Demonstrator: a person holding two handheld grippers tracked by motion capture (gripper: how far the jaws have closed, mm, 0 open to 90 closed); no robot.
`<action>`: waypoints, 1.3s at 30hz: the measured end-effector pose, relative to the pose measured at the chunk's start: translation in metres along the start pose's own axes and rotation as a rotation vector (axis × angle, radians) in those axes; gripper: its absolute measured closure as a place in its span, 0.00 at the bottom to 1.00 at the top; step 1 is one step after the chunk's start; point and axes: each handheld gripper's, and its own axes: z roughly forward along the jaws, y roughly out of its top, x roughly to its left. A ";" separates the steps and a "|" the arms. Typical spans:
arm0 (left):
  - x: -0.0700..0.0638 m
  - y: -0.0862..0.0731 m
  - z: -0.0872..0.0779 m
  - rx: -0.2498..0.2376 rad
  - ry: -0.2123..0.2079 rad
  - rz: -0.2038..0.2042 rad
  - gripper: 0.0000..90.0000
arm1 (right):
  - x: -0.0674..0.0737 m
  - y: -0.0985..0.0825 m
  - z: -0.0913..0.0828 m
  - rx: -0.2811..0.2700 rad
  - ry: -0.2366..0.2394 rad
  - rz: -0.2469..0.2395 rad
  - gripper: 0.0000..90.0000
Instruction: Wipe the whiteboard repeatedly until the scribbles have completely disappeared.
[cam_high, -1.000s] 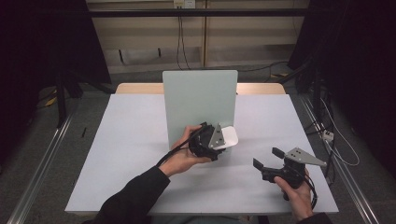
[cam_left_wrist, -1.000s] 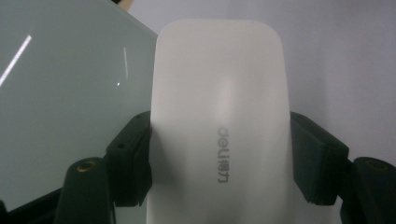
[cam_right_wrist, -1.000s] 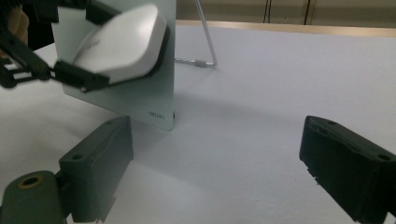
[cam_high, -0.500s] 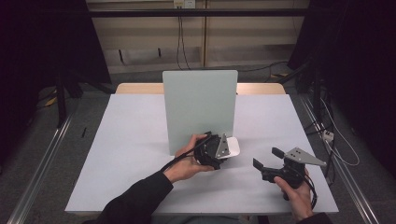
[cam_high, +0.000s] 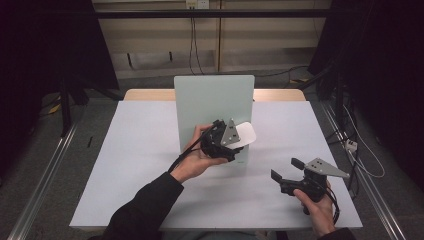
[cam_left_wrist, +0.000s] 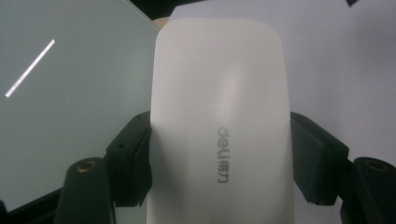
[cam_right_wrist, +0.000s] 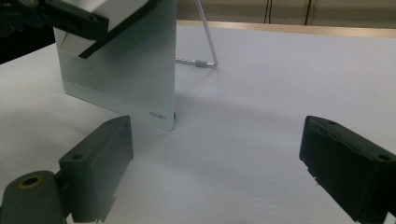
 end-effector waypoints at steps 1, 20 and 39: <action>-0.003 -0.001 0.002 0.016 -0.004 0.011 0.35 | 0.000 0.000 0.000 0.000 0.000 -0.001 0.11; -0.041 -0.018 0.033 0.152 -0.127 0.100 0.35 | 0.000 0.000 0.000 0.000 0.000 -0.001 0.11; -0.014 -0.017 0.010 0.043 -0.076 -0.028 0.35 | 0.000 0.000 0.000 0.000 -0.002 -0.002 0.11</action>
